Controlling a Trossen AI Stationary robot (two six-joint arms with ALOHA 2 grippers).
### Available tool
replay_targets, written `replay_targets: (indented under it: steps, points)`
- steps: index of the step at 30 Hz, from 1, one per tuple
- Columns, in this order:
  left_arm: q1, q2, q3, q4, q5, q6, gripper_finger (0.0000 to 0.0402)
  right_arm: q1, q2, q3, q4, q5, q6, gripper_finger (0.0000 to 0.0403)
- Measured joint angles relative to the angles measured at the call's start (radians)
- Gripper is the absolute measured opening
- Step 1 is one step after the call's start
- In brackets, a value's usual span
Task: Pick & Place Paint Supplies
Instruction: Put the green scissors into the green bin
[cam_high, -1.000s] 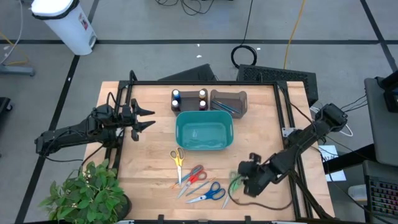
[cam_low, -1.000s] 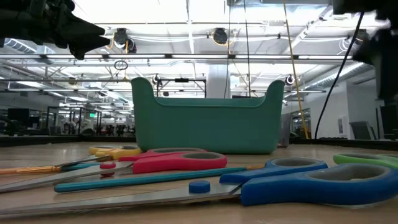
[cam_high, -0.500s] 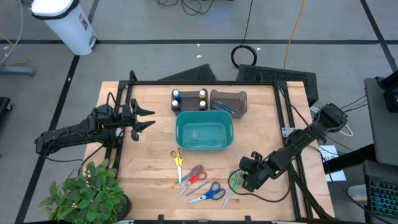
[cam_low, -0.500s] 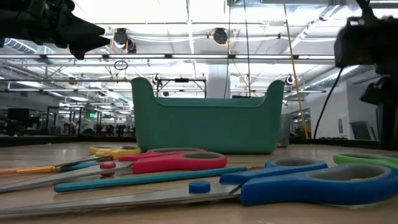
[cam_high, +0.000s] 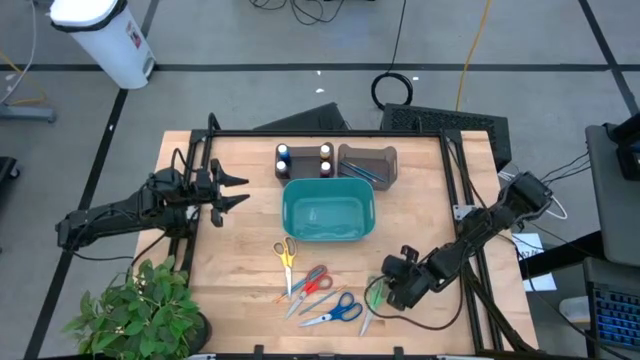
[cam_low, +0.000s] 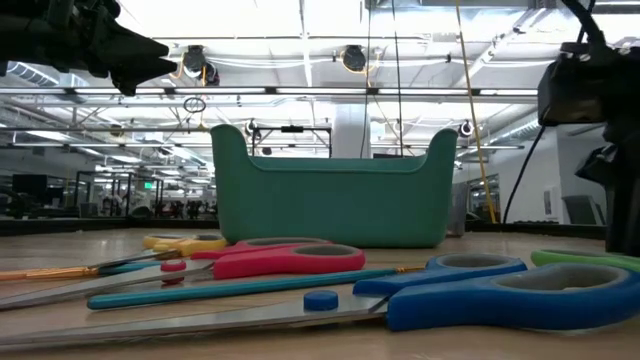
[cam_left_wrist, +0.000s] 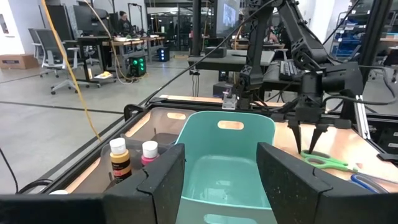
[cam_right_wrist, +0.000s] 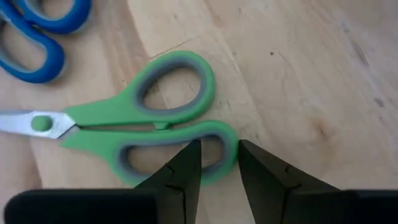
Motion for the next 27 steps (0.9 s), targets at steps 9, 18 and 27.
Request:
replay_targets:
  steps: [9, 18, 27]
  points:
    - [0.000, 0.000, 0.000, 0.000, 0.000, 0.000, 0.0207, -0.042, -0.022, -0.002, -0.262, -0.029, 0.067, 0.0032]
    - [0.001, 0.000, 0.000, 0.000, 0.000, 0.000, 0.0207, -0.143, -0.063, -0.005, -0.220, 0.160, -0.172, 0.0032]
    - [0.001, 0.000, 0.000, 0.000, 0.000, 0.000, 0.0207, -0.174, -0.060, -0.008, 0.020, 0.153, -0.649, 0.0041]
